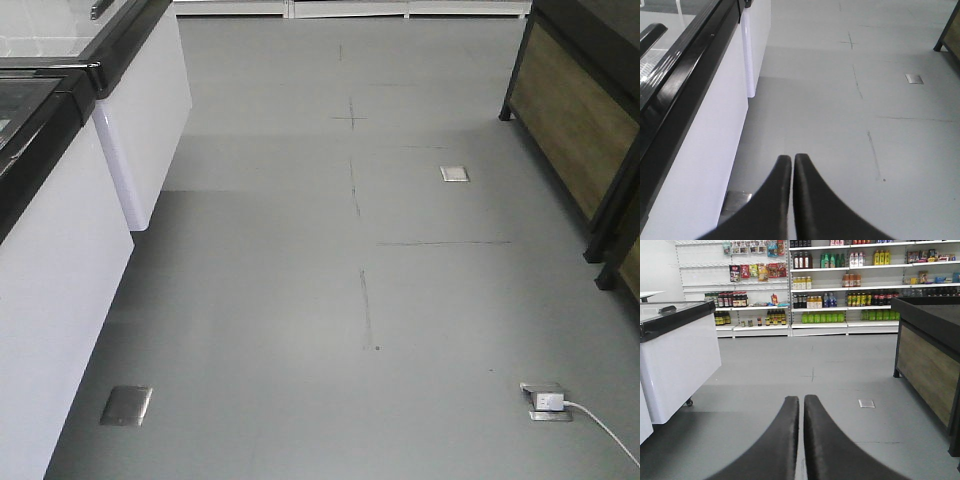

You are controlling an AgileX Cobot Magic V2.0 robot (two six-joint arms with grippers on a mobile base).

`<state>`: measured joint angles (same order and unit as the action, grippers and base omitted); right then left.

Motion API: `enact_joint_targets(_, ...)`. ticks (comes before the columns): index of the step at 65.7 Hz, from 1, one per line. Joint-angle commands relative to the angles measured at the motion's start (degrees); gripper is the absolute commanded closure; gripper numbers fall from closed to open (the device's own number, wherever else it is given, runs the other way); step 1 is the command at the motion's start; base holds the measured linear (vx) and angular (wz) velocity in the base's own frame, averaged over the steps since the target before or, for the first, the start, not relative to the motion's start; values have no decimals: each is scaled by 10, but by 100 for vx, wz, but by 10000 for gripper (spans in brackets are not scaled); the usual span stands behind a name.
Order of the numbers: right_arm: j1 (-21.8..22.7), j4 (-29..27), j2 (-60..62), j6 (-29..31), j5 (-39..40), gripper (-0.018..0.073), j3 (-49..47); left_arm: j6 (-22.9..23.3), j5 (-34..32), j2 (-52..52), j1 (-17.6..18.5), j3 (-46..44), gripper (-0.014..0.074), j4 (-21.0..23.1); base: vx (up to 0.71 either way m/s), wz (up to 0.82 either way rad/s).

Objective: Left arm holds basket, right arm returns cookies

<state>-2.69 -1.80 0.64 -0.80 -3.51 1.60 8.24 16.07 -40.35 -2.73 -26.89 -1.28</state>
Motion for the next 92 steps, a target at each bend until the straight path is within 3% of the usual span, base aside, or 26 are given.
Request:
enact_joint_targets(1, 4, 4, 8, 2, 40, 570, 11, 6, -54, -1, 4, -19, 576, 3, 0, 0)
enact_joint_targets(16, 4, 4, 8, 2, 40, 570, 11, 6, -55, -1, 4, -19, 460, 3, 0, 0)
enact_joint_targets(33, 4, 4, 8, 2, 40, 570, 11, 6, -55, -1, 4, -19, 190, 3, 0, 0)
enact_joint_targets(45, 4, 4, 8, 2, 40, 570, 11, 4, -55, -1, 4, -19, 60, 3, 0, 0)
enact_joint_targets(53, 4, 4, 8, 2, 40, 570, 11, 7, -51, -1, 4, -19, 38, 5, 0, 0)
enact_joint_targets(63, 4, 4, 8, 2, 40, 570, 11, 7, -24, -1, 4, -22, 41, 61, 0, 0)
enact_joint_targets(69, 4, 4, 8, 2, 40, 570, 11, 8, 25, -1, 4, -48, 41, 80, 0, 0)
enact_joint_targets(77, 4, 4, 8, 2, 40, 570, 11, 39, 110, -27, 0, -120, 41, 72, 0, 0)
enact_joint_targets(84, 4, 4, 8, 2, 40, 570, 11, 68, 167, -72, -27, -211, 41, 67, 0, 0)
enact_joint_targets(92, 4, 4, 8, 2, 40, 570, 11, 104, 218, -139, -84, -303, 41, 81, 0, 0)
